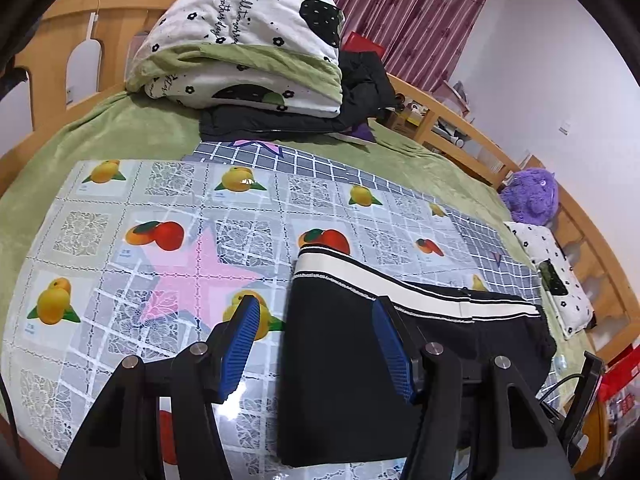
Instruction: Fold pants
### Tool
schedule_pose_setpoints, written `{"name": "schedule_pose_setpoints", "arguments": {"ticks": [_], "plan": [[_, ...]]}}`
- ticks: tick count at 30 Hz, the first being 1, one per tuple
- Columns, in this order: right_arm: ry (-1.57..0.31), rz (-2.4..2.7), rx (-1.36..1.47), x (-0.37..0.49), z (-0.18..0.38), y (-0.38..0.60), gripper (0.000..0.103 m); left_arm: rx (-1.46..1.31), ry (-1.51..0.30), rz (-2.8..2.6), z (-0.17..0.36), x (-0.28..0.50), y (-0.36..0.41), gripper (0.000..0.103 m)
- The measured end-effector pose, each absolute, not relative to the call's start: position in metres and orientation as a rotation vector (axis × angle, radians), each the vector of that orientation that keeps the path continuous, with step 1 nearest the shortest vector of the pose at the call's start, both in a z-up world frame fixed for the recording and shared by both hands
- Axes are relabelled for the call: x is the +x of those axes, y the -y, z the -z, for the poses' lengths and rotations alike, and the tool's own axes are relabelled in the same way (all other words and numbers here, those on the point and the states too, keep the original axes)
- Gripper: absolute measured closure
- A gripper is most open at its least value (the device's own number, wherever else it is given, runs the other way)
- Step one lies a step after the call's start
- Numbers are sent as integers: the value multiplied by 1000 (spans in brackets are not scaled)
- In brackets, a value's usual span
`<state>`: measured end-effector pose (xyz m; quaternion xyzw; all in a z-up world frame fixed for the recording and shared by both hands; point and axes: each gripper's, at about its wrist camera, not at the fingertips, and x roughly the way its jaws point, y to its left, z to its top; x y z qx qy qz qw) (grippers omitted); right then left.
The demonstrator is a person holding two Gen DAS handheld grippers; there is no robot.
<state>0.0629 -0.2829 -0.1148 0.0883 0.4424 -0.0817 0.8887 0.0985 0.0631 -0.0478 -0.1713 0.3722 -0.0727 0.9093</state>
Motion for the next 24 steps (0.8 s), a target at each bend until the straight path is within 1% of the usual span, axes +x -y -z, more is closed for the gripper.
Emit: {"name": "schedule_pose_setpoints", "arguments": {"ticks": [4, 8, 18, 24], "plan": [[-879, 205, 203, 59, 103, 283, 55, -372, -776, 169, 48, 101, -62, 47], [-892, 189, 247, 62, 97, 280, 57, -370, -774, 187, 46, 100, -60, 47], [-904, 178, 222, 69, 93, 260, 57, -375, -754, 187, 40, 100, -65, 47], [-886, 159, 180, 62, 84, 258, 57, -373, -776, 149, 47, 105, -68, 47]]}}
